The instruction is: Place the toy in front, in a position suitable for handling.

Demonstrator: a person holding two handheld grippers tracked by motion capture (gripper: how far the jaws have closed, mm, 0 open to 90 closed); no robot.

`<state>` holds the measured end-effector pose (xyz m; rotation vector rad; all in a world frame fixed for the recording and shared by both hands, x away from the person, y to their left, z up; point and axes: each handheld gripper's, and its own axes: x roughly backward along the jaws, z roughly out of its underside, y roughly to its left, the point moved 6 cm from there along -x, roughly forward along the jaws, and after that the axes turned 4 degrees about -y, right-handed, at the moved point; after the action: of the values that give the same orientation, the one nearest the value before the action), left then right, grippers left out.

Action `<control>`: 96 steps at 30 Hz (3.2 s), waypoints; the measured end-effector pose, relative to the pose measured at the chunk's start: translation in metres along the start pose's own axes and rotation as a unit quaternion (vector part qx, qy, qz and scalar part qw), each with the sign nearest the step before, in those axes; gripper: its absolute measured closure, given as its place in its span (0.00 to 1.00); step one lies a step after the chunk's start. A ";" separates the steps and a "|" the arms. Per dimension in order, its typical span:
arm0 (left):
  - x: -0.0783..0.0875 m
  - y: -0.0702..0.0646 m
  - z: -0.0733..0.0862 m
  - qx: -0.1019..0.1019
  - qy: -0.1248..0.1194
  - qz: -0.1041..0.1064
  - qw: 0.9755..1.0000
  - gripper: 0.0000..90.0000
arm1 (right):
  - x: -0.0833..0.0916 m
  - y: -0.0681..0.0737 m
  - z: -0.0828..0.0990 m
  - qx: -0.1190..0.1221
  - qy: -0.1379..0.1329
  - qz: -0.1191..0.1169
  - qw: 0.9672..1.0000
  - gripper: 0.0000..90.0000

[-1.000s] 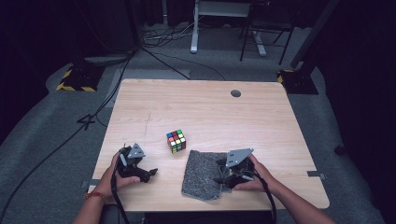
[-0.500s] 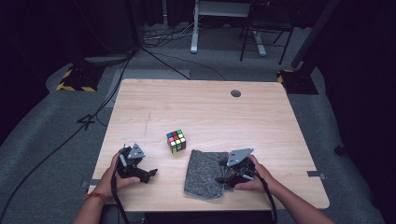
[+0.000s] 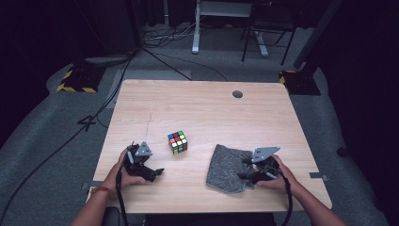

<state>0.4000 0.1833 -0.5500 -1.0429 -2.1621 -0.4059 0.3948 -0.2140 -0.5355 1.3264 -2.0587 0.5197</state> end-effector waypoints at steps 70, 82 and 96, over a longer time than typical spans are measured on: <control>-0.069 -0.069 -0.072 -0.115 -0.019 0.119 0.986 0.20 | 0.028 -0.039 0.027 -0.058 0.000 0.070 0.996 0.40; -0.077 -0.076 -0.079 -0.115 -0.016 0.120 0.986 0.17 | 0.027 -0.038 0.024 -0.050 -0.011 0.060 0.997 0.69; -0.076 -0.072 -0.081 -0.099 -0.031 0.105 0.989 0.37 | 0.027 -0.033 0.023 -0.036 -0.037 0.073 0.996 0.85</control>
<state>0.4140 0.0516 -0.5442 -1.3961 -2.0695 -0.5013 0.4105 -0.2602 -0.5337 1.1750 -2.2256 0.4626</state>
